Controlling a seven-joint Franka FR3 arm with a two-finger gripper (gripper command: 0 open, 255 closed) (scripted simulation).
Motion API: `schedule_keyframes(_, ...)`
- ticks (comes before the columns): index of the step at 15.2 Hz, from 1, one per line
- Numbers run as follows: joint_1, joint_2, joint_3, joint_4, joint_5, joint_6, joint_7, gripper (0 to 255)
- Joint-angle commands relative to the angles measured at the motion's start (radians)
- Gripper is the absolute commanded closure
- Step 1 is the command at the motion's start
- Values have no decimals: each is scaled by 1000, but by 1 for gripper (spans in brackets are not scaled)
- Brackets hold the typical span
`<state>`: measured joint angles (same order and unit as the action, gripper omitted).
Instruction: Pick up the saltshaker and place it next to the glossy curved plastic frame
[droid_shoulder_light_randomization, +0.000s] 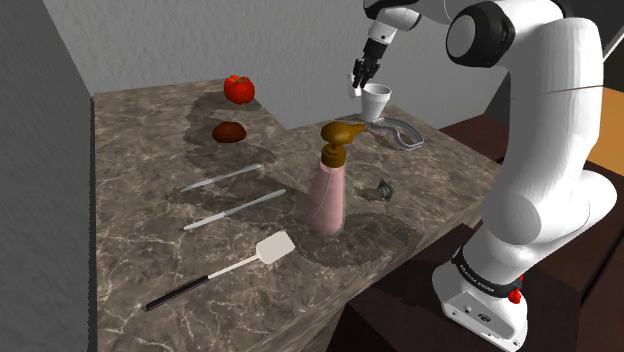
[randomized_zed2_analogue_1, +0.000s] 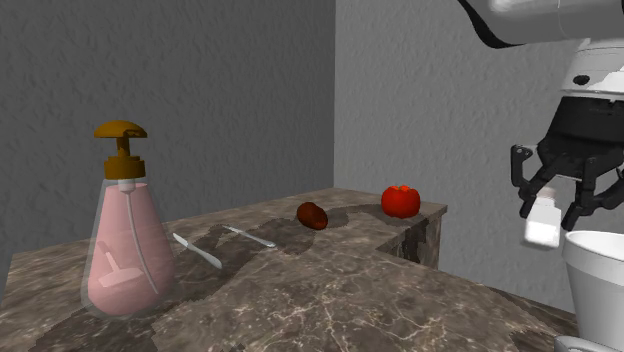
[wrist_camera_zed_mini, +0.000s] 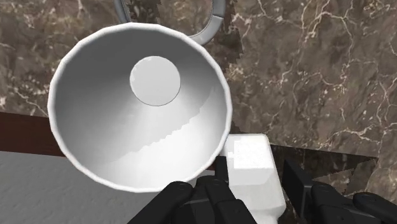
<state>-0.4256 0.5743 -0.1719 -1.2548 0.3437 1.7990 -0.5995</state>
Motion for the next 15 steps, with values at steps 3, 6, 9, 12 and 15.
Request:
schedule_keyframes(3, 3, 9, 0, -50, 4, 50, -13, 255)
schedule_keyframes(6, 6, 17, -1, -77, 9, 84, -23, 255)
schedule_keyframes(9, 11, 28, -4, -101, 17, 116, -34, 255)
schedule_keyframes(12, 57, 45, -65, -120, 60, 139, -62, 255)
schedule_keyframes(15, 160, 80, -203, -132, 157, 144, -116, 255)
